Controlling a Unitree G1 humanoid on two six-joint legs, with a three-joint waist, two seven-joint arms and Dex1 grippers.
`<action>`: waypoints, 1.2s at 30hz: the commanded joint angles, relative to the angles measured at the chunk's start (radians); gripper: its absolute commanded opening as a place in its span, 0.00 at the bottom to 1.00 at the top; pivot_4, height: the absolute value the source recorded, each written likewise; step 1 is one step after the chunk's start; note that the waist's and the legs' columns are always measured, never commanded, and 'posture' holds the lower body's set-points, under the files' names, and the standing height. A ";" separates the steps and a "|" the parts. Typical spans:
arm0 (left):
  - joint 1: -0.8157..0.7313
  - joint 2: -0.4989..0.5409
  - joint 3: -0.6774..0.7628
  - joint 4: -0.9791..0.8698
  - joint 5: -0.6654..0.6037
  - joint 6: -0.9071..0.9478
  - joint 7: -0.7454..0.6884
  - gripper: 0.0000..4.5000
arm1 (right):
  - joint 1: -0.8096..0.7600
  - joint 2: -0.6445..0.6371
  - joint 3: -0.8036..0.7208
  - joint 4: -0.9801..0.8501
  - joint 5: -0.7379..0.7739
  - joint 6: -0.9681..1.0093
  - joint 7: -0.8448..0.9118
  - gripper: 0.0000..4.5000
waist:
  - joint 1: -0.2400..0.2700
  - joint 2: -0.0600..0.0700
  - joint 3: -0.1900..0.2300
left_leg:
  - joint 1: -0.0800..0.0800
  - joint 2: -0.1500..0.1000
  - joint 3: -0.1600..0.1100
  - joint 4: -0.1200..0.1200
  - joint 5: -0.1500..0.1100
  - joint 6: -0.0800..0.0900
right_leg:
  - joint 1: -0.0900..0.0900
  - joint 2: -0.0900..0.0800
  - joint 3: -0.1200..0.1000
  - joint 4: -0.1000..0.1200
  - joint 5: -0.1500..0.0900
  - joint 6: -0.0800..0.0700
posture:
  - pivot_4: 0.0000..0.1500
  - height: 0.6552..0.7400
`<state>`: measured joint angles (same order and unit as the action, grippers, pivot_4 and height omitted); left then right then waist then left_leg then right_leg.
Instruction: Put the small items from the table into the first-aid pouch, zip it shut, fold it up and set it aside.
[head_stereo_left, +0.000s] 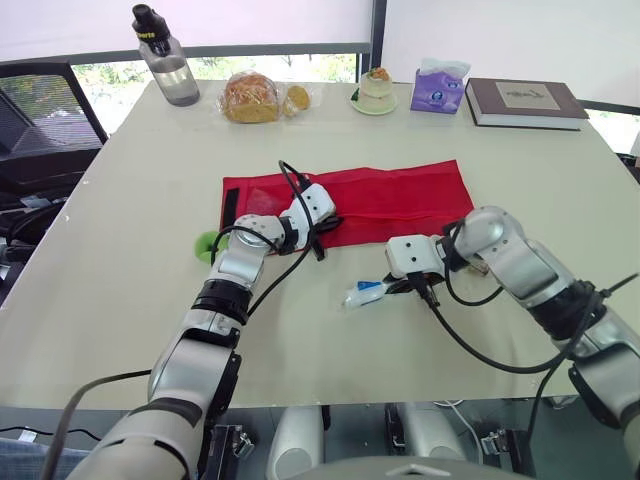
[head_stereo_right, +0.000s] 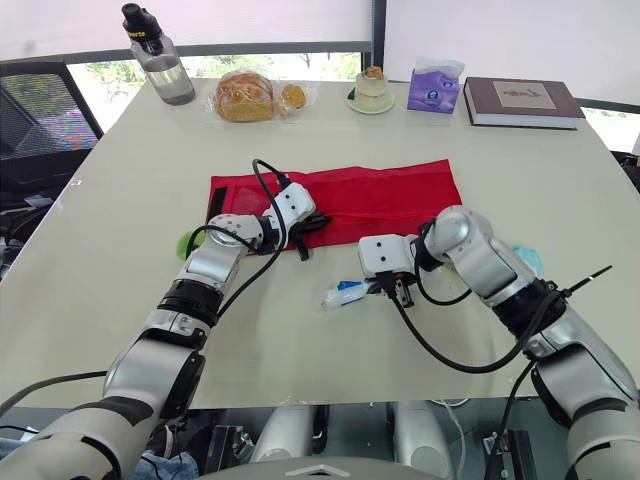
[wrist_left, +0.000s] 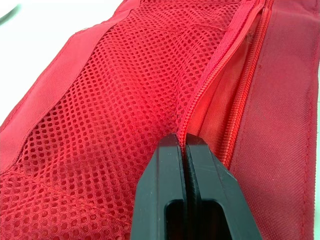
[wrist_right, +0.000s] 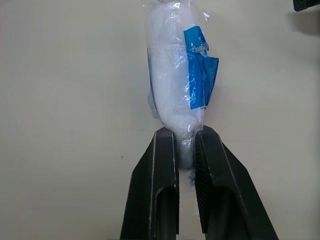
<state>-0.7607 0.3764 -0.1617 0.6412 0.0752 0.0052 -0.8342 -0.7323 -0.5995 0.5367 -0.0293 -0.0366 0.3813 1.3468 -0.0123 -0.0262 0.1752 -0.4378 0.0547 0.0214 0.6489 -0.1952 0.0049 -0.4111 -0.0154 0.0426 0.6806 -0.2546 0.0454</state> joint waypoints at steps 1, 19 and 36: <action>0.004 -0.001 -0.004 -0.041 -0.011 0.004 -0.012 0.00 | 0.020 0.018 -0.081 -0.116 0.054 0.204 -0.067 0.02 | 0.000 0.000 0.000 | 0.000 0.000 0.000 0.000 0.000 0.000 | 0.000 0.000 0.000 0.000 0.000 0.000 | 1.00 1.00; 0.002 -0.084 -0.020 -0.190 -0.010 0.183 0.026 0.00 | -0.127 -0.021 -0.075 -0.207 0.057 0.830 -0.405 0.02 | 0.001 0.000 0.000 | -0.001 0.000 0.000 0.000 0.000 0.000 | 0.000 -0.001 0.000 0.000 0.000 0.000 | 1.00 1.00; 0.043 -0.122 -0.094 -0.432 0.003 0.410 0.079 0.00 | -0.226 0.099 -0.028 0.006 0.039 0.825 -0.569 0.02 | -0.002 0.000 0.000 | -0.002 0.000 -0.001 0.000 0.000 0.000 | -0.001 -0.001 0.000 -0.001 0.000 0.000 | 1.00 1.00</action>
<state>-0.7192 0.2667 -0.2383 0.2722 0.0822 0.4103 -0.7594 -0.9312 -0.5219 0.5409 -0.0161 -0.0149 1.1993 0.7933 -0.0146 -0.0261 0.1752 -0.4396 0.0542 0.0205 0.6486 -0.1952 0.0050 -0.4121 -0.0159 0.0422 0.6799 -0.2547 0.0453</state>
